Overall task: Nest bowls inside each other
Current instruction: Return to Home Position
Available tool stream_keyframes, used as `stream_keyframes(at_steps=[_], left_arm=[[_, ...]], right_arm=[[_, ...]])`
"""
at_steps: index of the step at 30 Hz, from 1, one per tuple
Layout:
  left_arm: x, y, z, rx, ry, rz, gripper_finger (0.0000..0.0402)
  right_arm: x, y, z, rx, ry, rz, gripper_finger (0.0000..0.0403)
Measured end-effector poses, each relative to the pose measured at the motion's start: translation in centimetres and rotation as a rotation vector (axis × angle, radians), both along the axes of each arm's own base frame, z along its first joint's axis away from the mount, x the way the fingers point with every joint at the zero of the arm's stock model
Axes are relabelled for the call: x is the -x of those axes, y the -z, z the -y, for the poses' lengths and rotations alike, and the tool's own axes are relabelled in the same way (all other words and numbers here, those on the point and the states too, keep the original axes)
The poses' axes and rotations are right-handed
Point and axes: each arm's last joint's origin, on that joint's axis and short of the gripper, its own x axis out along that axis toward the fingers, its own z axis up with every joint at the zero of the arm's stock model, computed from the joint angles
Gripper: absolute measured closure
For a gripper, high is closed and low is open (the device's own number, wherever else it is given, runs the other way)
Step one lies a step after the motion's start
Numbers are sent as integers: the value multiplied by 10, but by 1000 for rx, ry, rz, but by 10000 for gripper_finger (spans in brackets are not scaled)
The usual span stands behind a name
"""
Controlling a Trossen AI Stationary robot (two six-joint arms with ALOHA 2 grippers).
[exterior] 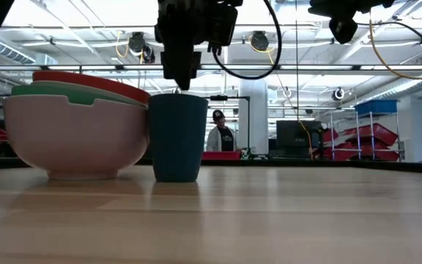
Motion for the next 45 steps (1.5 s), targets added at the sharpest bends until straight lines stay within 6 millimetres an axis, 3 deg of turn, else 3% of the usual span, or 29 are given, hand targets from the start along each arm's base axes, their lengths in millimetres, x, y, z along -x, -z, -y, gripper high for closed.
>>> stream_keyframes(at_steps=[7, 16, 25, 31, 38, 45], left_arm=[[-2, -11, -1, 12, 4, 35, 328], [-3, -53, -19, -42, 40, 139, 339], [30, -103, -51, -306, -48, 259, 396], [58, -134, -64, -430, -93, 332, 401], [82, -150, -70, -478, -70, 333, 401], [83, -150, -70, -495, -32, 334, 401]], right_arm=[[0, 0, 0, 1, 0, 0, 353], [0, 0, 0, 3, -1, 0, 353], [0, 1, -1, 28, -19, -8, 353], [0, 1, -1, 54, -26, -9, 353], [0, 1, -1, 75, -30, -10, 353], [0, 0, -1, 158, -48, -9, 357]])
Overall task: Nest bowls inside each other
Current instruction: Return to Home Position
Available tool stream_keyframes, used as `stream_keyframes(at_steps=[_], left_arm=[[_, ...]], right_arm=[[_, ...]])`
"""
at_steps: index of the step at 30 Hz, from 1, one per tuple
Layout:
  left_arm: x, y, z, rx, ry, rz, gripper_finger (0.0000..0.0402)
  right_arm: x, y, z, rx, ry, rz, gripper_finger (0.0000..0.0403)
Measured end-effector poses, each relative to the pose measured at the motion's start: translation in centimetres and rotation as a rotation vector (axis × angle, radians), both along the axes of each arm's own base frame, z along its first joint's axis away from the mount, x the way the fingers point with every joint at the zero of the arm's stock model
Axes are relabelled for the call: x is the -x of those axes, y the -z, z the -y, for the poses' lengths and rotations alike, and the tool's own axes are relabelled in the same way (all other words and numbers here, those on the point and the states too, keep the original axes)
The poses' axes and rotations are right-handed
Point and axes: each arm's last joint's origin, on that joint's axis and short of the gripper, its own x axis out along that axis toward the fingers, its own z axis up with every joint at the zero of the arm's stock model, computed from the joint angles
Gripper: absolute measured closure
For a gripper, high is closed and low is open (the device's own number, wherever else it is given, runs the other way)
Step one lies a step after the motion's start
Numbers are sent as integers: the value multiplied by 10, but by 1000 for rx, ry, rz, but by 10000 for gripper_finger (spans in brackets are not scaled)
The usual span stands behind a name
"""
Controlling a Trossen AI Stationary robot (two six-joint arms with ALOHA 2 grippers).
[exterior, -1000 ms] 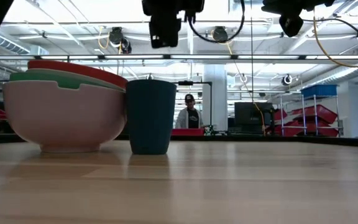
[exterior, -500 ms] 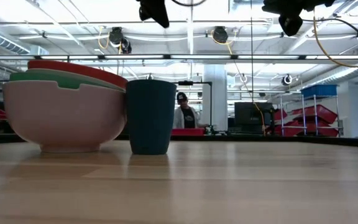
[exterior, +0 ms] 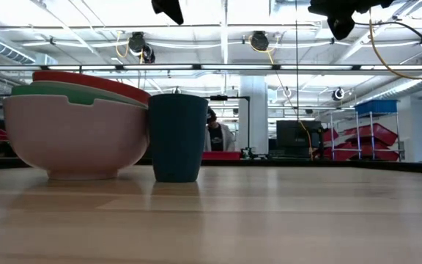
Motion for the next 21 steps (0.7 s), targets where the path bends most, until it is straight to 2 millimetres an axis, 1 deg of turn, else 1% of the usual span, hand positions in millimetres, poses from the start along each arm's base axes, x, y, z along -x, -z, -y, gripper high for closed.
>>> stream_keyframes(at_steps=[4, 7, 11, 15, 16, 17, 19, 20, 21], left_arm=[[2, 2, -1, -11, 28, -18, 401], [12, -4, -2, -13, 18, -5, 401], [32, -23, 2, -24, 17, 68, 401], [58, -41, 6, -21, -16, 159, 401], [67, -45, 8, -17, -27, 174, 401], [76, -46, 9, -15, -42, 177, 401], [85, -46, 11, -17, -61, 206, 401], [93, -46, 12, -13, -72, 219, 401], [101, -43, 14, -8, -81, 212, 401]], right_arm=[[0, 0, 0, 18, -6, 0, 390], [1, 0, -1, 7, -32, -3, 400], [4, 1, -5, -8, -48, -13, 402], [8, -1, -9, -3, -69, 4, 403], [9, -2, -10, -1, -75, 11, 403], [11, -3, -11, 4, -80, 19, 403], [14, -4, -12, 13, -86, 30, 403], [16, -5, -13, 16, -89, 40, 403], [18, -7, -13, 20, -89, 50, 403]])
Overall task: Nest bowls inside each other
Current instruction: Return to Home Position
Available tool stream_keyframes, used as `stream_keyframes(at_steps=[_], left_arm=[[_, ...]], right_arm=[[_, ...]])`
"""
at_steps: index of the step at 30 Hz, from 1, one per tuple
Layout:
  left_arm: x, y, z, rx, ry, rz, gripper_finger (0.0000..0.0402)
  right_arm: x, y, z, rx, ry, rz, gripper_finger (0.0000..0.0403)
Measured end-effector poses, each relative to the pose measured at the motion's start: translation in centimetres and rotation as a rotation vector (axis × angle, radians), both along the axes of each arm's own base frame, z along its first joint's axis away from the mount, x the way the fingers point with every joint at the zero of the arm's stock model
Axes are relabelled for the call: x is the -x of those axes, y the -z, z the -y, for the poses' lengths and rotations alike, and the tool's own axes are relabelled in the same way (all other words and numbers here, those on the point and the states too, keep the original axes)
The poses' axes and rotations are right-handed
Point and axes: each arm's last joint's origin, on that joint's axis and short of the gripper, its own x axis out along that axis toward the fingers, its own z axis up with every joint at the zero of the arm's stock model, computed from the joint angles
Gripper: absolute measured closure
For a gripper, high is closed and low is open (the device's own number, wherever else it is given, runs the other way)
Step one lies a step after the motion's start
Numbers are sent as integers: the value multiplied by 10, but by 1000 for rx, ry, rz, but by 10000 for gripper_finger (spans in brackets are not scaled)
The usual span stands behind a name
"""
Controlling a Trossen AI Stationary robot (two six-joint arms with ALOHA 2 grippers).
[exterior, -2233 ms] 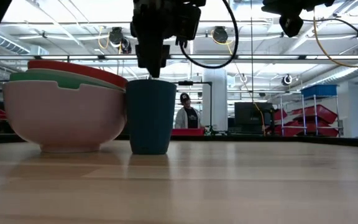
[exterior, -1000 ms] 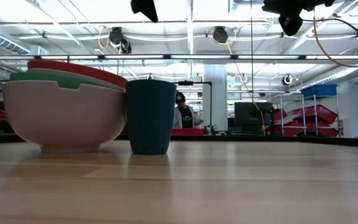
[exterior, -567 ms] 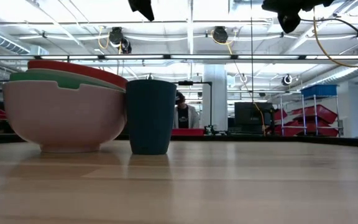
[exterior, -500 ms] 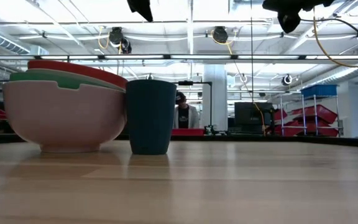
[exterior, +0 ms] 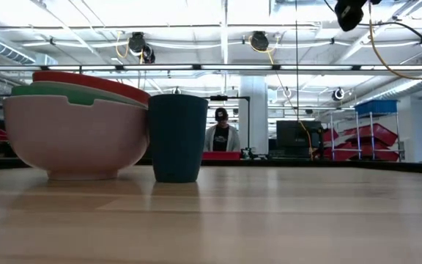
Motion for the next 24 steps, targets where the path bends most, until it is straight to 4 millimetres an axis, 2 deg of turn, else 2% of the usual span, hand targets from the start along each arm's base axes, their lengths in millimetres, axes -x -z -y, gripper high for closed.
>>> stream_keyframes(at_steps=[9, 14, 24], left_arm=[[34, 35, 11, 39, -34, 127, 401], [44, 54, 18, 42, -12, 232, 401], [59, 102, 24, 79, -14, 282, 401]], right_arm=[[17, -7, -4, 6, 1, 71, 403], [27, -10, -7, 25, -9, 104, 403], [49, -4, -13, 39, -28, 76, 403]])
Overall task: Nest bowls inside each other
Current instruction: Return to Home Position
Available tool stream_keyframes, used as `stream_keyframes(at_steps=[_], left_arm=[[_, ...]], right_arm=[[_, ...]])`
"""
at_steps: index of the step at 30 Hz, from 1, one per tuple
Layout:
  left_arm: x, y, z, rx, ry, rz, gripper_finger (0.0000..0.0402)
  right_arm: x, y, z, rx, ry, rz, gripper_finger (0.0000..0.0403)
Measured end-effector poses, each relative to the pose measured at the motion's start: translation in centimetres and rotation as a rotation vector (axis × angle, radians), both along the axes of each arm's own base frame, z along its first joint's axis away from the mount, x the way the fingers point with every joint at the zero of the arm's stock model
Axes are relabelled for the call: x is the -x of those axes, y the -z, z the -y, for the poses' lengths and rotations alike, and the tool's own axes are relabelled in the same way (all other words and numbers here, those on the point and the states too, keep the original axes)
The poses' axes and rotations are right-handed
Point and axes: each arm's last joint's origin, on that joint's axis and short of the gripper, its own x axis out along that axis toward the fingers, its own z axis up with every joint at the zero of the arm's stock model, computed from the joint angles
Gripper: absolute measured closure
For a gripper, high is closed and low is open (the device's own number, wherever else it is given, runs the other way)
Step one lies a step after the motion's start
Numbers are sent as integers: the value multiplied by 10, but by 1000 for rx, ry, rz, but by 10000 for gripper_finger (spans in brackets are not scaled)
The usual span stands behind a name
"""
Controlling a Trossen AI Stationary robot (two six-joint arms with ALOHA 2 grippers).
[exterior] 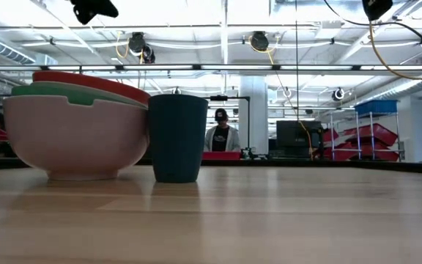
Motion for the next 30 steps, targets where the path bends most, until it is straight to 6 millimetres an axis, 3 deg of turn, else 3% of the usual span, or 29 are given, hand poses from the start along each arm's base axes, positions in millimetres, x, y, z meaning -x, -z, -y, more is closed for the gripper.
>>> stream_keyframes(at_steps=[7, 12, 20, 25, 30], left_arm=[[14, 18, 1, -13, 1, 147, 401], [27, 29, 2, -8, -1, 144, 401], [44, 50, 4, 41, -13, -93, 401], [40, 46, 4, 50, -12, -45, 401], [38, 32, 5, -138, 136, 100, 401]], right_arm=[[12, 6, -3, 45, -20, -38, 403], [18, 13, -5, 44, -23, -90, 403], [31, 18, -8, 28, -22, -109, 403], [34, 26, -9, 29, -22, -109, 403], [29, 41, -7, 43, -19, -61, 403]])
